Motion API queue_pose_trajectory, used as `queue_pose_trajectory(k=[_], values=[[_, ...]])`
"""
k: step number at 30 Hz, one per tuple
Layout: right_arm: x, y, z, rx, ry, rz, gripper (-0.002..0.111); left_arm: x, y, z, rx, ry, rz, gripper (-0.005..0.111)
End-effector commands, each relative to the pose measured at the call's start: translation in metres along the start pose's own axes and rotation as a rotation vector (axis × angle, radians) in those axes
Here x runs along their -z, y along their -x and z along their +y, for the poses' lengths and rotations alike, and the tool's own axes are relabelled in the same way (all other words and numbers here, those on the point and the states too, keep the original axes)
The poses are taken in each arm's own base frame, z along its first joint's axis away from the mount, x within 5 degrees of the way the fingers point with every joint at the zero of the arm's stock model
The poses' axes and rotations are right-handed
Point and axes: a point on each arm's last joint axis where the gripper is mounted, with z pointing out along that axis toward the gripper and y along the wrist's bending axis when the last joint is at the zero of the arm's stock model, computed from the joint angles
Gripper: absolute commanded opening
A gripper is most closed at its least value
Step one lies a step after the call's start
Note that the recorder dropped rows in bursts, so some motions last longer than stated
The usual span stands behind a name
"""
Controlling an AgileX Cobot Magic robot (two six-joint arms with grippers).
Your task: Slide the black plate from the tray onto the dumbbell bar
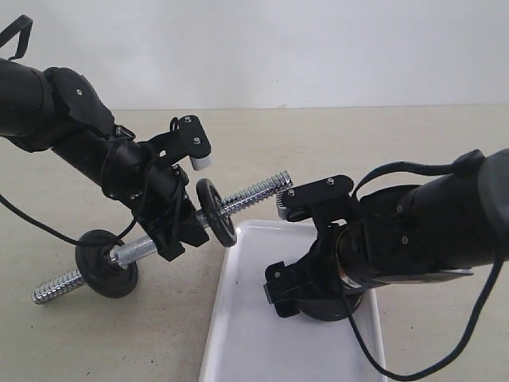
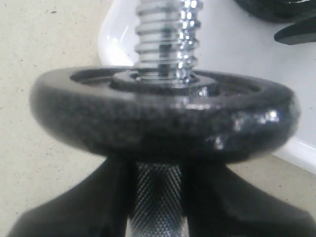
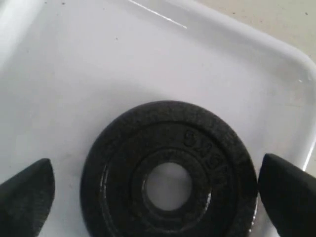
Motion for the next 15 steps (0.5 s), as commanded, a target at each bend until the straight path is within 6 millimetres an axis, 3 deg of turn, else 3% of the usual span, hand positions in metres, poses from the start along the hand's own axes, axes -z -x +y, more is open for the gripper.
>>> queue_pose_trajectory(k=[1, 9, 15], values=[[-0.004, 0.000, 0.000, -0.001, 0.015, 0.002, 0.105, 0.017, 0.015, -0.002, 0.029, 0.015, -0.079, 0.004], [-0.029, -0.017, 0.000, -0.031, -0.011, 0.102, 0.105, 0.017, 0.015, -0.002, 0.029, 0.013, -0.078, 0.004], [-0.028, -0.023, -0.006, -0.102, -0.086, 0.163, 0.105, 0.017, 0.015, -0.002, 0.029, 0.013, -0.078, 0.004]])
